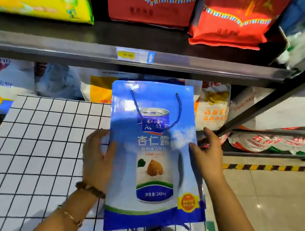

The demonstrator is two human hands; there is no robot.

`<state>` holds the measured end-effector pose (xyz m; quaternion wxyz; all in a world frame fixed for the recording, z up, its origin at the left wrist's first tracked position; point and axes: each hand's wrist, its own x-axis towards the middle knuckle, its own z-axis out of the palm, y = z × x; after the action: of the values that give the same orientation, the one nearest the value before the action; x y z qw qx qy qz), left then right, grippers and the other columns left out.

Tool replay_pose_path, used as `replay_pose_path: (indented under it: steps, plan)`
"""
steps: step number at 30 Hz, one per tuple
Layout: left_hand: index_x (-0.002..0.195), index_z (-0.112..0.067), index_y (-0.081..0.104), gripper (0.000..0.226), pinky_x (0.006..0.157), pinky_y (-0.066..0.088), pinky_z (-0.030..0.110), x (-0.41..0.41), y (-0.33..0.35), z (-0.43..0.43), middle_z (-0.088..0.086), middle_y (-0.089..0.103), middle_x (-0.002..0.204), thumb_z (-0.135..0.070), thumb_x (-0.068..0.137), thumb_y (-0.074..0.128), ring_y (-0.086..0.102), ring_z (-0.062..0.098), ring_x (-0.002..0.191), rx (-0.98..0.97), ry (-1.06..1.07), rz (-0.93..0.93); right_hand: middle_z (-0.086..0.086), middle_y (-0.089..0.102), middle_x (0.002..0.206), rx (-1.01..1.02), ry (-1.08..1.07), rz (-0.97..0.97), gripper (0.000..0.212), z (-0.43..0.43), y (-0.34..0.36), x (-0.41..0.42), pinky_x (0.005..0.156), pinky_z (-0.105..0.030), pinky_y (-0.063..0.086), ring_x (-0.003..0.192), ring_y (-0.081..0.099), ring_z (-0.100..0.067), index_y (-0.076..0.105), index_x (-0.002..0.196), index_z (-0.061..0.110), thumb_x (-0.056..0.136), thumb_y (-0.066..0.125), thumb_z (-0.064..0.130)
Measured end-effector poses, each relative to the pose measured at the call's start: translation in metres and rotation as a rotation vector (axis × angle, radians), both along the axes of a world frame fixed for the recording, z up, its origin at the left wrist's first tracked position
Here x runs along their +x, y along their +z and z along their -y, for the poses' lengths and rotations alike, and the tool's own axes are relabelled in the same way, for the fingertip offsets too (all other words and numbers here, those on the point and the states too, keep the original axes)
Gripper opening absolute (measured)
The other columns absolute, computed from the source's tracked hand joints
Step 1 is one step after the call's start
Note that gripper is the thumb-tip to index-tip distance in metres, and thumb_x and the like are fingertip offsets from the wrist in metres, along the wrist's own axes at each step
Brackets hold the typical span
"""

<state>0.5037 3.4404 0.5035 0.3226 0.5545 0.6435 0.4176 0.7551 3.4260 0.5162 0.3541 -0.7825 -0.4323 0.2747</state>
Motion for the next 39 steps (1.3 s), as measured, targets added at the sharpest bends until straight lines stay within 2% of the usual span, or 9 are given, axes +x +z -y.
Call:
replay_pose_path:
  steps: [3, 7, 11, 17, 23, 27, 30, 35, 39]
  plan:
    - [0.084, -0.013, 0.056, 0.047, 0.056, 0.043, 0.018, -0.005, -0.006, -0.011, 0.001, 0.057, 0.076, -0.059, 0.075, 0.053, 0.054, 0.007, 0.065, -0.349, 0.019, 0.311, -0.009, 0.056, 0.122, -0.193, -0.077, -0.344, 0.060, -0.004, -0.003, 0.011, 0.088, -0.043, 0.049, 0.103, 0.057, -0.025, 0.040, 0.134, 0.011, 0.081, 0.068, 0.017]
    - [0.097, -0.025, 0.061, 0.073, 0.088, 0.050, 0.048, 0.001, -0.018, -0.014, 0.011, 0.066, 0.105, -0.082, 0.054, 0.047, 0.062, 0.028, 0.096, -0.591, 0.004, 0.396, -0.005, 0.060, 0.108, -0.353, -0.041, -0.552, 0.056, -0.005, -0.011, 0.017, 0.063, -0.027, 0.047, 0.086, 0.061, -0.016, 0.043, 0.131, 0.014, 0.083, 0.064, 0.031]
    - [0.097, -0.032, 0.061, 0.072, 0.094, 0.045, 0.053, 0.003, -0.026, -0.017, 0.006, 0.064, 0.113, -0.087, 0.051, 0.050, 0.059, 0.029, 0.105, -0.619, 0.072, 0.449, -0.006, 0.065, 0.109, -0.377, -0.033, -0.595, 0.050, -0.008, -0.018, 0.020, 0.069, -0.032, 0.051, 0.090, 0.065, -0.020, 0.051, 0.123, 0.014, 0.080, 0.066, 0.036]
    - [0.095, -0.025, 0.063, 0.033, 0.094, 0.048, 0.047, 0.006, -0.015, -0.024, 0.012, 0.067, 0.107, -0.054, 0.080, 0.059, 0.062, 0.031, 0.100, -0.689, 0.085, 0.543, -0.008, 0.071, 0.101, -0.463, 0.038, -0.609, 0.058, -0.016, -0.019, 0.024, 0.084, -0.043, 0.054, 0.090, 0.068, -0.026, 0.060, 0.113, 0.013, 0.069, 0.071, 0.049]
    - [0.112, -0.023, 0.064, 0.078, 0.094, 0.048, 0.047, 0.000, -0.024, -0.036, 0.006, 0.068, 0.109, -0.065, 0.047, 0.075, 0.063, 0.030, 0.101, -0.778, 0.018, 0.581, -0.009, 0.071, 0.092, -0.514, 0.071, -0.609, 0.035, -0.026, -0.015, 0.027, 0.063, -0.030, 0.051, 0.079, 0.067, -0.023, 0.064, 0.101, 0.014, 0.079, 0.065, 0.042]
    - [0.112, -0.016, 0.062, 0.038, 0.088, 0.052, 0.041, 0.002, -0.012, -0.045, 0.009, 0.068, 0.104, -0.038, 0.080, 0.065, 0.065, 0.026, 0.091, -0.784, -0.073, 0.636, -0.011, 0.072, 0.098, -0.564, 0.064, -0.637, 0.060, -0.033, -0.016, 0.027, 0.088, -0.045, 0.052, 0.090, 0.068, -0.030, 0.064, 0.107, 0.015, 0.061, 0.075, 0.051]
    - [0.118, -0.015, 0.061, 0.043, 0.093, 0.049, 0.042, 0.000, -0.010, -0.049, 0.011, 0.068, 0.107, -0.036, 0.081, 0.064, 0.065, 0.027, 0.095, -0.839, -0.101, 0.645, -0.008, 0.072, 0.099, -0.593, 0.079, -0.606, 0.072, -0.038, -0.016, 0.028, 0.092, -0.047, 0.050, 0.092, 0.068, -0.029, 0.065, 0.107, 0.020, 0.047, 0.077, 0.059]
    - [0.101, -0.016, 0.065, 0.022, 0.062, 0.058, 0.030, 0.002, -0.007, -0.044, 0.008, 0.073, 0.080, -0.031, 0.087, 0.057, 0.069, 0.020, 0.065, -0.904, -0.125, 0.757, -0.007, 0.071, 0.102, -0.605, 0.093, -0.623, 0.059, -0.040, -0.013, 0.027, 0.094, -0.046, 0.048, 0.095, 0.067, -0.028, 0.064, 0.110, 0.021, 0.063, 0.073, 0.054]
    - [0.104, -0.020, 0.065, 0.021, 0.089, 0.050, 0.041, 0.005, -0.013, -0.032, 0.008, 0.071, 0.099, -0.029, 0.087, 0.057, 0.068, 0.022, 0.081, -0.841, -0.133, 0.820, -0.005, 0.072, 0.102, -0.602, 0.103, -0.611, 0.077, -0.039, -0.016, 0.024, 0.091, -0.045, 0.050, 0.092, 0.068, -0.026, 0.064, 0.110, 0.023, 0.043, 0.078, 0.059]
